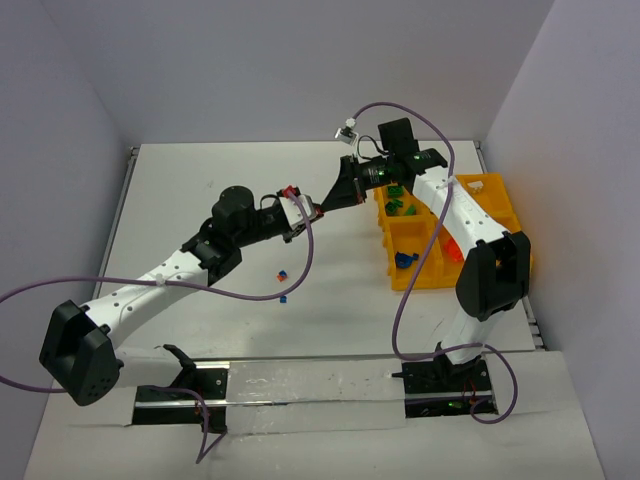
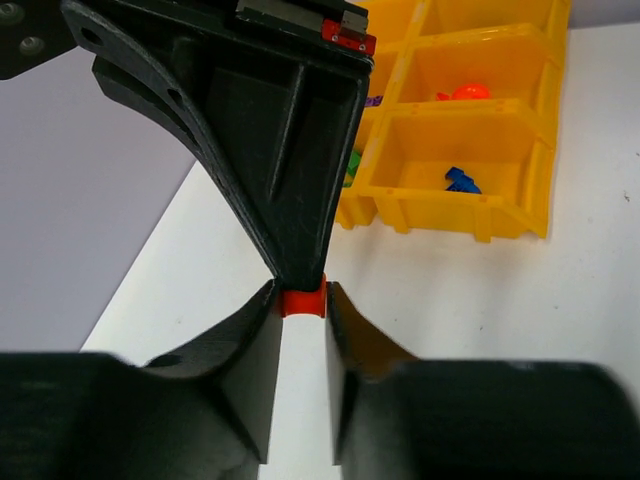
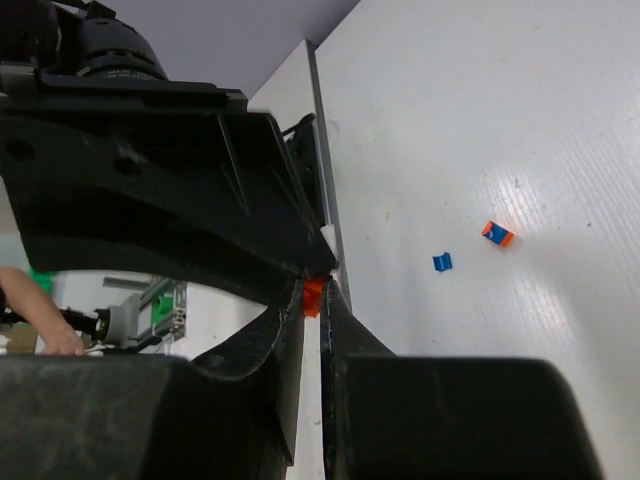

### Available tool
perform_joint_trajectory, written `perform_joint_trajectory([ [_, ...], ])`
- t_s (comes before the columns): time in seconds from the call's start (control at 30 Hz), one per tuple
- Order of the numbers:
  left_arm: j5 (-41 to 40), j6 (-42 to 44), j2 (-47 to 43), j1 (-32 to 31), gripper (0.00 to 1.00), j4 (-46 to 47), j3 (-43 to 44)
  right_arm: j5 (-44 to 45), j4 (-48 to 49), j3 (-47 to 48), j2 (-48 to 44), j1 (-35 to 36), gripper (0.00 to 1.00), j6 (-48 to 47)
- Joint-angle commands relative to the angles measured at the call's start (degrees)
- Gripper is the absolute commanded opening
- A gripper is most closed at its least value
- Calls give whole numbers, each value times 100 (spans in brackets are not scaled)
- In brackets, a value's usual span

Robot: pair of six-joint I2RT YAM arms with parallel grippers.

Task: Sort the legos into containers by color

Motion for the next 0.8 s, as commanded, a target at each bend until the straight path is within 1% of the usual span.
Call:
perform_joint_trajectory([
  [0.0,-368,-263,29,-34,66,372,201,-40,66,9,-210,37,0,-117],
  [0.07,-505,-336,36,-34,95,272,233,6,-22,-24,-260,-12,0,-189],
  [0.1,-545,-361,5,-34,99,233,227,30,-60,-43,-271,-81,0,-213],
  [0.17,-587,-390,-66,-25,99,200,188,81,-143,-63,-297,-146,0,-237],
  [0.33,-754,-635,-401,74,99,45,1,468,-1117,-92,-457,-767,0,-1322],
  [0.47,-976,-1025,-474,230,99,-580,168,1021,-1799,-409,-769,-1766,0,-2006],
  [0.5,-1078,-1078,-437,237,99,-746,234,1176,-2060,-447,-865,-1944,0,-2324],
  [0.57,-1361,-1220,-197,285,99,-1320,521,1735,-2952,-495,-1012,-2486,0,-3494],
  [0.6,-1378,-1283,-175,307,99,-1373,621,2045,-3223,-488,-1011,-2630,0,-3839],
  [0.63,-1489,-1401,-28,359,99,-1727,792,2519,-3461,-539,-1004,-2897,0,-4115],
  [0.67,-1510,-1469,42,400,99,-1869,862,2675,-3474,-596,-1011,-2911,0,-4130],
  [0.7,-1544,-1580,172,469,99,-2071,986,2841,-3557,-693,-1025,-3364,0,-4296],
  [0.77,-1480,-1720,386,617,99,-2482,1229,3231,-3422,-857,-1073,-3751,0,-4344],
])
